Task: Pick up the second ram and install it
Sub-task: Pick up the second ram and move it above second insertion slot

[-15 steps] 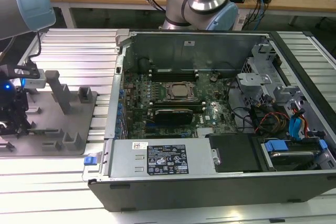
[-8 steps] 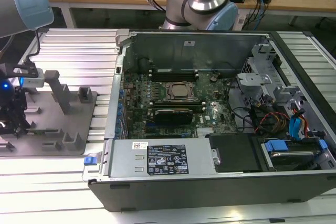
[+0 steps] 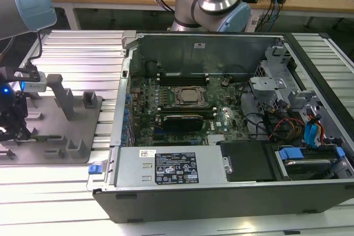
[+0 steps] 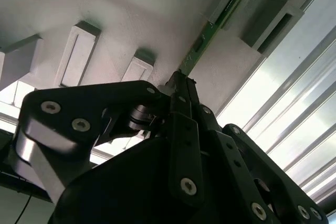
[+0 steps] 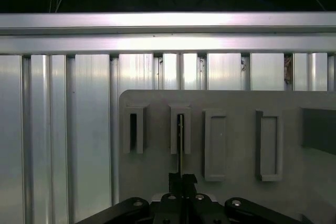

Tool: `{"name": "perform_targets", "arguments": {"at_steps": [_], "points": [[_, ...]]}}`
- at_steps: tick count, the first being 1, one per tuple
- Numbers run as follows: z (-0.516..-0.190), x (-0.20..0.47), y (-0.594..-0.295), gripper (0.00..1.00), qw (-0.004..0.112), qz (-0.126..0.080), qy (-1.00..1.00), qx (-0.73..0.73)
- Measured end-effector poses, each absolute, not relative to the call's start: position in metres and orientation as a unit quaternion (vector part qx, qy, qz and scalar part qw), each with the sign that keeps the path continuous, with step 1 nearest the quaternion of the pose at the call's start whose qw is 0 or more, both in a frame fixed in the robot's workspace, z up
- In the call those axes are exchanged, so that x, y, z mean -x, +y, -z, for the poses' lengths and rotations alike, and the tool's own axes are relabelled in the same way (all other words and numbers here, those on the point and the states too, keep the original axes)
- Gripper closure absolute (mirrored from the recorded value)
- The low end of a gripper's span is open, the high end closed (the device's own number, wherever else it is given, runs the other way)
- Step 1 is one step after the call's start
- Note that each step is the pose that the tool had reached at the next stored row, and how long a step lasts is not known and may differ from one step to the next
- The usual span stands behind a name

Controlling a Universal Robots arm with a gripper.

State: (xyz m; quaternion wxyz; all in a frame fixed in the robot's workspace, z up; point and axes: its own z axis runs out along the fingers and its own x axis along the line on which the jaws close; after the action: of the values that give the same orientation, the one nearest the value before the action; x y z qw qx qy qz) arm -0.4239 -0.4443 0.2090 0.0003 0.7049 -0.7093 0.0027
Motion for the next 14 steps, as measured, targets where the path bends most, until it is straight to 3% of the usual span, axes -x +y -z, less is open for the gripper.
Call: {"name": "perform_targets", "arguments": {"at_steps": [8,14], "points": [[-0.215,0.424,-0.444,0.91,0.0,-0.003,-0.708,-0.706],[-0.251,0.424,-0.444,0.91,0.0,-0.003,-0.708,-0.706]]}}
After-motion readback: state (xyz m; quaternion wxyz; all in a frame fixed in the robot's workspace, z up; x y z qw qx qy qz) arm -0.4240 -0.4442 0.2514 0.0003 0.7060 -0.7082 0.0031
